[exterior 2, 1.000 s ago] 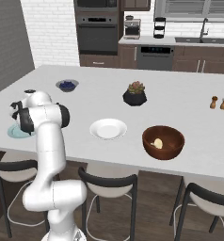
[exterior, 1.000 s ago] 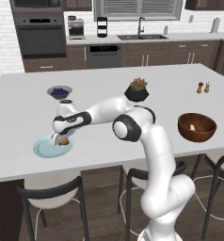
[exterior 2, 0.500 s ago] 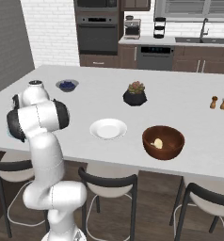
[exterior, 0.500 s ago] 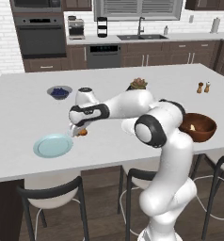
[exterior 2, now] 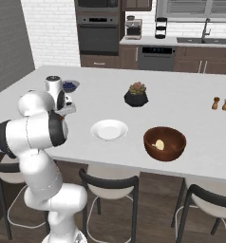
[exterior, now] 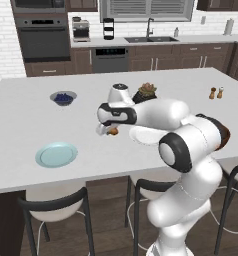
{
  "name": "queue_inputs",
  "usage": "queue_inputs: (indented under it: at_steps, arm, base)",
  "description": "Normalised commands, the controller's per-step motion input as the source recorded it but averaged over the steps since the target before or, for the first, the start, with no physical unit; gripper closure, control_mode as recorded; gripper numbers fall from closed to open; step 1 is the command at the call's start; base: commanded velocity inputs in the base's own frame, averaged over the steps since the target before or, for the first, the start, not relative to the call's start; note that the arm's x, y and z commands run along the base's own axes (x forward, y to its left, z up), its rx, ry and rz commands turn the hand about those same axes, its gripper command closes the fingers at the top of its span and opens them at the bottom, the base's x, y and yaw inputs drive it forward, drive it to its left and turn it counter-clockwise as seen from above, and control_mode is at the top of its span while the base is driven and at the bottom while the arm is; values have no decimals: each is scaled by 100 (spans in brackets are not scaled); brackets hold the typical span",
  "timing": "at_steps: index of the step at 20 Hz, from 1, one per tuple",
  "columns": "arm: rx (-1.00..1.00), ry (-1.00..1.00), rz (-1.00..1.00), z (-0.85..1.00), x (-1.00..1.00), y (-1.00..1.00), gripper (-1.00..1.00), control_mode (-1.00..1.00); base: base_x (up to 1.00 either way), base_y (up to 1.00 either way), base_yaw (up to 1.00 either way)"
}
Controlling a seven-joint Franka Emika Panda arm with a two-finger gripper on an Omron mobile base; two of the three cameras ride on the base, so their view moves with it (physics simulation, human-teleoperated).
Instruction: Pick the chicken drumstick and mushroom from their plates and place them in the bowl. Then put the bowl in the fridge.
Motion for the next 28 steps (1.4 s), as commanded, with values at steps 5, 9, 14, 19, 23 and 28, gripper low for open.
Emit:
queue_inputs:
  at_steps: [5, 9, 14, 19, 23, 28]
  arm:
    - [-4, 0, -23, 27, 0, -100, 100, -100]
    - [-4, 3, -28, 20, 0, -100, 100, -100]
    - [-2, 1, -23, 15, -3, -100, 100, -100]
    - [0, 0, -21, 2, -32, -100, 100, -100]
    - [0, 2, -23, 0, -12, -100, 100, -100]
    - [0, 5, -21, 0, -3, -100, 100, -100]
  base:
    - [0, 0, 0]
    - [0, 0, 0]
    - [0, 0, 0]
    - [0, 0, 0]
    - [0, 0, 0]
    - [0, 0, 0]
